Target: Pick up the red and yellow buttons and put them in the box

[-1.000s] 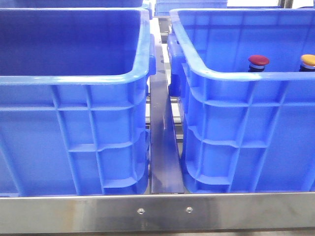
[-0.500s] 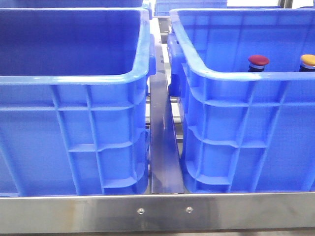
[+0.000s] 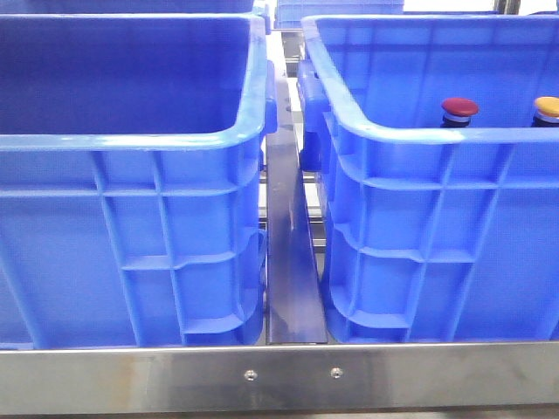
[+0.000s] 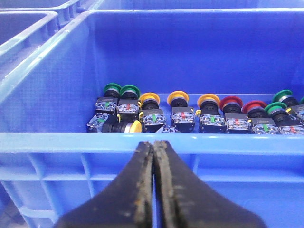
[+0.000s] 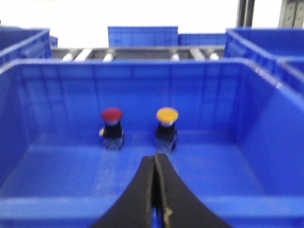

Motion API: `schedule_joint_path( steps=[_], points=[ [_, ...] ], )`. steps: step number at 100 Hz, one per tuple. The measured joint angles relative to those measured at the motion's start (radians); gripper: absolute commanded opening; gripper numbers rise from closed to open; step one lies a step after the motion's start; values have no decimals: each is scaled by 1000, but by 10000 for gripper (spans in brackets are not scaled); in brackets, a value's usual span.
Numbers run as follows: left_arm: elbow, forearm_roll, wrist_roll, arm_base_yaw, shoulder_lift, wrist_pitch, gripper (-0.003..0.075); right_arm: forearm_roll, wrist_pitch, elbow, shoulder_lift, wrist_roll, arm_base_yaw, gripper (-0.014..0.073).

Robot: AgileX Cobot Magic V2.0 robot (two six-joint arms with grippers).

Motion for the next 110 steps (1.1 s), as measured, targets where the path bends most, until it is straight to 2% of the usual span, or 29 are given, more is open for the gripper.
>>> schedule_joint_path(
  steps=[16,29,46,72,110],
  points=[
    [0,0,0,0,0,0,-20,-4,-2,41,-13,8,27,-102],
    [0,-2,0,0,0,4,-20,-10,77,42,-99,10,32,-102],
    [0,-2,0,0,0,4,-20,-10,135,42,-112,9,32,-102],
    [0,-2,0,0,0,4,-20,33,135,42,-112,-53,32,-102],
    [0,-2,0,0,0,4,-20,35,123,42,-112,-62,32,-102]
  ],
)
